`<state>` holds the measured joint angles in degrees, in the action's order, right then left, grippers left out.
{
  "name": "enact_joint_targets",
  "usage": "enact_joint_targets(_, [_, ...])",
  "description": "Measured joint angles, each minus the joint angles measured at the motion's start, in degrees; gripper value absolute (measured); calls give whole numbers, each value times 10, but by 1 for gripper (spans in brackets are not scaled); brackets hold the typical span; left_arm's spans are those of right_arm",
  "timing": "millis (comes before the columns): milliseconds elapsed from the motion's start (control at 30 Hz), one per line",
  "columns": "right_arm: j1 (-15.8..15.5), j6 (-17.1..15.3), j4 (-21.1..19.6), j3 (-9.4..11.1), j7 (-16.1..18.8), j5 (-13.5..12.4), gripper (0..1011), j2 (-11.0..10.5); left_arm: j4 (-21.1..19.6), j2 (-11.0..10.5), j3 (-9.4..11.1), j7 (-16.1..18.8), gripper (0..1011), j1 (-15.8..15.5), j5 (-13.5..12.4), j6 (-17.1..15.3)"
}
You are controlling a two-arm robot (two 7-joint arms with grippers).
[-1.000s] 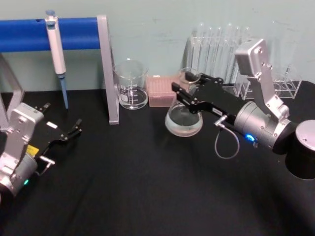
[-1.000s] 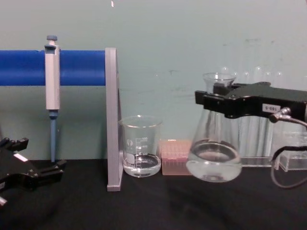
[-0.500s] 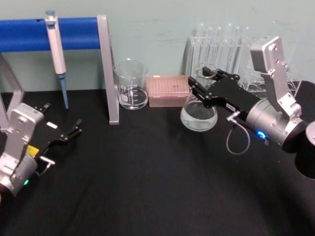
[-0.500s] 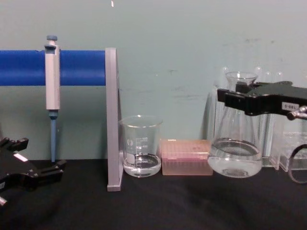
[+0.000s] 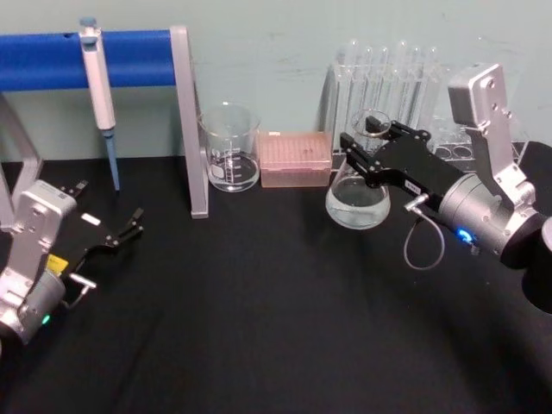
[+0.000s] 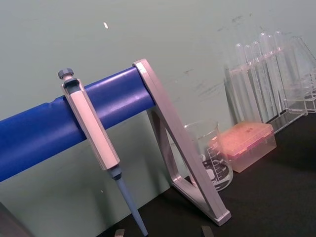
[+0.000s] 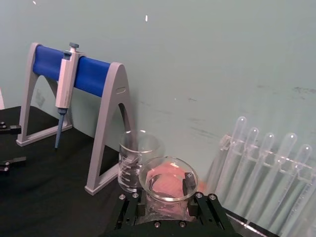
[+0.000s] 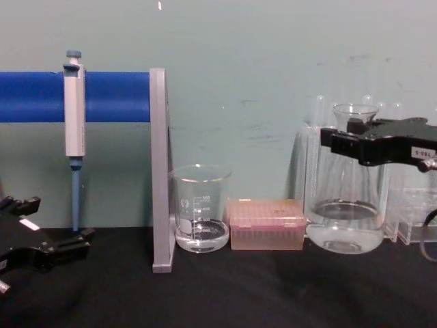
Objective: Grasp the erlenmeyer flask with one hand, shake it three times, then place it back.
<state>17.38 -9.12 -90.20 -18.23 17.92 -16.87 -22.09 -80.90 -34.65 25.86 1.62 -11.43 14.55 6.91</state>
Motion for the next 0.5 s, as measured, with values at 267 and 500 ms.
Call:
enact_joint_targets(267, [1,-1,-1,-8,17,1,451,6,0,0,0,0,1001,0,0,0])
enact_joint_targets(500, [3,-1,-6,-26,41,-6,451,7,0,0,0,0,1001,0,0,0])
